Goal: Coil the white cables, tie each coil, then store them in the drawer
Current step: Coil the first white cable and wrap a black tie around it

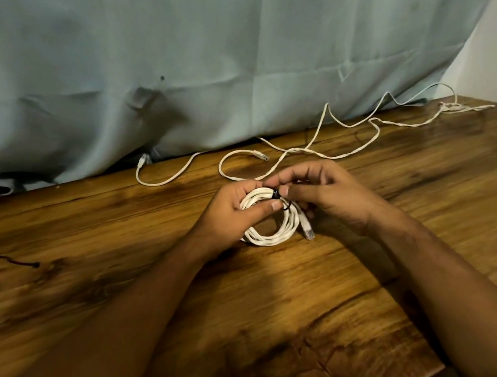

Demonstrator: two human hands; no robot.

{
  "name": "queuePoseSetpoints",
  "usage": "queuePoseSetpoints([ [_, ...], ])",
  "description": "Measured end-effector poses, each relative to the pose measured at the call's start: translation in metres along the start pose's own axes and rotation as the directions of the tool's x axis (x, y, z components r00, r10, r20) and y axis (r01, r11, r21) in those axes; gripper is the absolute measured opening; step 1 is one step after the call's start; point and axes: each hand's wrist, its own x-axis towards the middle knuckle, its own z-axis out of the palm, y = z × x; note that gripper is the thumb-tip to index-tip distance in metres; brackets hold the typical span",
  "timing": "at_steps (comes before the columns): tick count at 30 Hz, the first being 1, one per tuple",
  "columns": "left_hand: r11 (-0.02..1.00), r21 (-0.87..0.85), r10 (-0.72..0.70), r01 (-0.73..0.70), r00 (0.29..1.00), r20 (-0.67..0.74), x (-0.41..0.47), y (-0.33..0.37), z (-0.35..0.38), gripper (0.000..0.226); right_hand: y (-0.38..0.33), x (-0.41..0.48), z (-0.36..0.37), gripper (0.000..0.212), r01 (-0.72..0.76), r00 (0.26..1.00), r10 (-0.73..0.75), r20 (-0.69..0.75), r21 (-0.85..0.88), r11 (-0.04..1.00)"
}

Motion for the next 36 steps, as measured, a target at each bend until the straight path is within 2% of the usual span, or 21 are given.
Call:
queuePoseSetpoints([
  [3, 1.0, -0.01, 0.013, -0.013, 1.0, 0.026, -0.001, 0.002, 0.001, 0.023, 0.003, 0.002, 0.001, 0.018, -0.036, 0.999, 0.034, 0.019, 0.086, 0.996],
  [7, 1.0, -0.007, 0.008, -0.008, 1.0, 0.027, -0.001, 0.002, 0.003, 0.022, 0.004, 0.004, 0.001, 0.01, -0.063, 0.998, 0.063, 0.008, 0.111, 0.992],
  [12, 1.0, 0.011, 0.023, -0.023, 0.999, 0.043, -0.001, 0.004, 0.003, 0.02, 0.003, 0.002, 0.005, 0.004, -0.021, 0.999, 0.026, -0.031, 0.141, 0.99],
  [17, 0.999, 0.031, 0.027, -0.028, 0.999, 0.033, 0.001, 0.002, 0.005, 0.021, 0.011, 0.009, 0.008, 0.014, 0.026, 0.985, -0.009, -0.171, 0.1, 0.995],
  [21, 0.996, 0.084, 0.027, -0.028, 0.999, 0.023, 0.003, 0.001, 0.012, 0.025, 0.017, 0.017, 0.008, 0.023, 0.054, 0.923, -0.032, -0.382, 0.048, 0.997],
  [24, 0.983, 0.179, 0.044, -0.046, 0.999, 0.014, 0.003, 0.004, 0.017, 0.021, 0.018, 0.021, 0.01, 0.022, 0.059, 0.876, -0.085, -0.475, -0.069, 0.996],
  [30, 0.918, 0.385, 0.121, -0.096, 0.992, -0.04, 0.001, 0.01, 0.021, 0.012, 0.028, 0.03, 0.009, 0.021, 0.006, 0.821, -0.151, -0.551, -0.256, 0.967],
  [33, 0.877, 0.468, 0.154, -0.11, 0.986, -0.056, 0.0, 0.012, 0.022, 0.012, 0.03, 0.032, 0.009, 0.021, -0.023, 0.812, -0.129, -0.569, -0.253, 0.967],
  [36, 0.881, 0.463, 0.146, -0.1, 0.987, -0.066, -0.001, 0.01, 0.021, 0.017, 0.028, 0.027, 0.008, 0.016, -0.013, 0.862, -0.073, -0.502, -0.164, 0.986],
])
